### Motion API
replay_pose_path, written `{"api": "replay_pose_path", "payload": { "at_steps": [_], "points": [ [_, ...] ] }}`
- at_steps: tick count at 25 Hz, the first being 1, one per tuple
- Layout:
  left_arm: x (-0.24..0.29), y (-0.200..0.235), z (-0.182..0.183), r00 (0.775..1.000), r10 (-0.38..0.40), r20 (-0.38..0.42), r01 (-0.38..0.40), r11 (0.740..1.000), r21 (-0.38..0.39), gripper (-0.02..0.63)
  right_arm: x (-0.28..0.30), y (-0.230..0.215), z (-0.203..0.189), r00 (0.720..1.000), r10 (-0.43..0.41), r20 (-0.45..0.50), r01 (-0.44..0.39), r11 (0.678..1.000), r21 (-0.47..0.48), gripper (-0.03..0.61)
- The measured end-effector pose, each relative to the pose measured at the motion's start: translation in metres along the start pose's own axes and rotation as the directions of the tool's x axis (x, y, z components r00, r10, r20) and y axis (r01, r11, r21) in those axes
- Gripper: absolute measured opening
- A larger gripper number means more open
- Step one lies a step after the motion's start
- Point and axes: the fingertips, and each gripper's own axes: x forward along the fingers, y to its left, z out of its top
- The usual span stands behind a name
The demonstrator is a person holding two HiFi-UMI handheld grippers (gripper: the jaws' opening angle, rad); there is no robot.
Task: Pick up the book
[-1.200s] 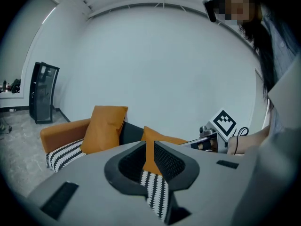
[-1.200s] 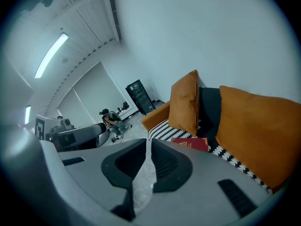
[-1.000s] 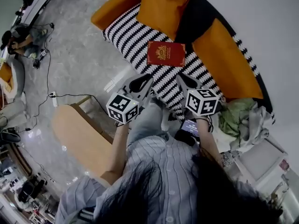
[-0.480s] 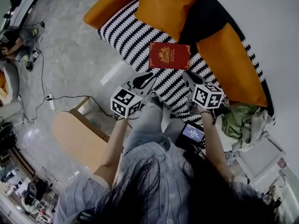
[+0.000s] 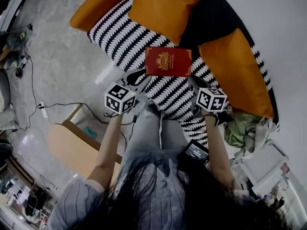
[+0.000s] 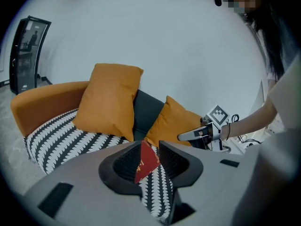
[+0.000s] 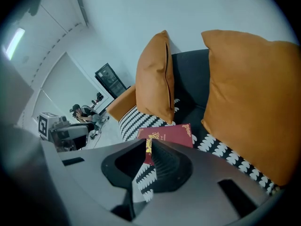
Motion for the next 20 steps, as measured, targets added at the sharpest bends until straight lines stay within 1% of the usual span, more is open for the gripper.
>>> {"api": "replay_pose_path", "payload": {
  "at_steps": [2, 5, 8, 11, 12, 14, 17, 20],
  "points": [
    [0.015, 0.021, -0.012, 1.0, 0.009, -0.015, -0.009, 1.0, -0.023, 0.126, 0.02, -0.012, -0.002, 1.0, 0.005, -0.009, -0.005, 1.0, -0.002, 0.045],
    [0.043, 0.047, -0.04, 0.998, 0.024, -0.058, -0.027, 0.998, -0.058, 0.14, 0.051, -0.035, -0.013, 0.999, 0.029, -0.031, -0.029, 1.0, 0.001, 0.046],
    [0.065, 0.061, -0.065, 0.994, 0.019, -0.111, -0.03, 0.995, -0.09, 0.155, 0.073, -0.059, -0.022, 0.997, 0.047, -0.064, -0.047, 0.999, -0.004, 0.048],
    [0.076, 0.066, -0.084, 0.987, 0.008, -0.159, -0.029, 0.991, -0.128, 0.172, 0.081, -0.076, -0.025, 0.996, 0.049, -0.076, -0.048, 0.999, 0.023, 0.053],
    [0.079, 0.068, -0.091, 0.985, 0.006, -0.171, -0.03, 0.989, -0.142, 0.177, 0.084, -0.083, -0.028, 0.995, 0.052, -0.08, -0.05, 0.998, 0.033, 0.07],
    [0.089, 0.077, -0.107, 0.982, 0.006, -0.191, -0.039, 0.985, -0.168, 0.187, 0.095, -0.097, -0.036, 0.994, 0.061, -0.093, -0.057, 0.997, 0.045, 0.135],
    [0.105, 0.09, -0.122, 0.976, 0.01, -0.219, -0.056, 0.977, -0.206, 0.211, 0.105, -0.119, -0.047, 0.991, 0.067, -0.12, -0.06, 0.997, 0.058, 0.166],
    [0.111, 0.101, -0.127, 0.97, 0.01, -0.241, -0.074, 0.964, -0.257, 0.251, 0.103, -0.129, -0.049, 0.987, 0.084, -0.139, -0.069, 0.992, 0.108, 0.213]
  ]
}}
